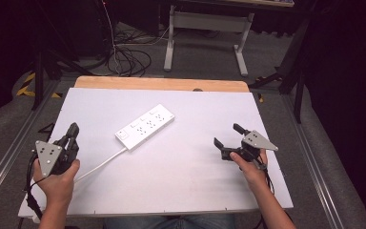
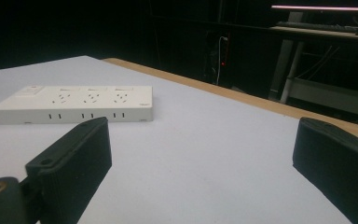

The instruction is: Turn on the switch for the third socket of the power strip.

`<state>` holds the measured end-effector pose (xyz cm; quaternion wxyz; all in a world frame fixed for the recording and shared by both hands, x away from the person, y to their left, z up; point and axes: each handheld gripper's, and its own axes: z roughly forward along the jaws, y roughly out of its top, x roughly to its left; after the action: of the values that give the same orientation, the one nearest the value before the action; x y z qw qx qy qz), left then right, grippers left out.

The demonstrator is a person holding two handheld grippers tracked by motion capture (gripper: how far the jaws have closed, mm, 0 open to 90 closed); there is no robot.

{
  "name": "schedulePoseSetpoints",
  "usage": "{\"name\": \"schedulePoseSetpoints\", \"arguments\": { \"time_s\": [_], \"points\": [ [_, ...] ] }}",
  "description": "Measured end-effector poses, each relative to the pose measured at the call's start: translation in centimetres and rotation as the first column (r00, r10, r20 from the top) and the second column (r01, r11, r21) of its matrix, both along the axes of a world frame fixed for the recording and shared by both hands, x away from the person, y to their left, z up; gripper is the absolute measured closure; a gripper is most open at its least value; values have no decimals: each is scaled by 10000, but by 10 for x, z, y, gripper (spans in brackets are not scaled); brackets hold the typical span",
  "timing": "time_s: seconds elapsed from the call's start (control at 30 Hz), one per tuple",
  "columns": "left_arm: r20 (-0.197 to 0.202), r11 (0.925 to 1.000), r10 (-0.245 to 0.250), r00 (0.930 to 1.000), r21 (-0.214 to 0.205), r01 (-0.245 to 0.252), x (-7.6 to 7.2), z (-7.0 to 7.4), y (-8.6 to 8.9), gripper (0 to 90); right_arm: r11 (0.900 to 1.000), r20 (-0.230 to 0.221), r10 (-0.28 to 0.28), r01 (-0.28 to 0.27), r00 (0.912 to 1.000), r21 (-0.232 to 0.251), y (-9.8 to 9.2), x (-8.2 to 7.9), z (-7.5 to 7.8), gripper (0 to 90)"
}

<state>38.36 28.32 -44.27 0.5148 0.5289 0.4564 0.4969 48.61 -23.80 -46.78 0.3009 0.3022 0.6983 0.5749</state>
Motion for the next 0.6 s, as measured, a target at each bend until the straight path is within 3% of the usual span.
{"name": "schedulePoseSetpoints", "arguments": {
  "time_s": [0.37, 0.6],
  "points": [
    [-318, 9996, -168, 9994, 223, 175, 9, 2, -10, 900, 10000, -4, 50, -50, 10000, -64, 0, 2, -1, 52],
    [-240, 9988, -294, 9993, 379, 303, 16, 11, -13, 900, 10000, -23, 39, -40, 10000, -65, 0, 2, -1, 52]
  ]
}}
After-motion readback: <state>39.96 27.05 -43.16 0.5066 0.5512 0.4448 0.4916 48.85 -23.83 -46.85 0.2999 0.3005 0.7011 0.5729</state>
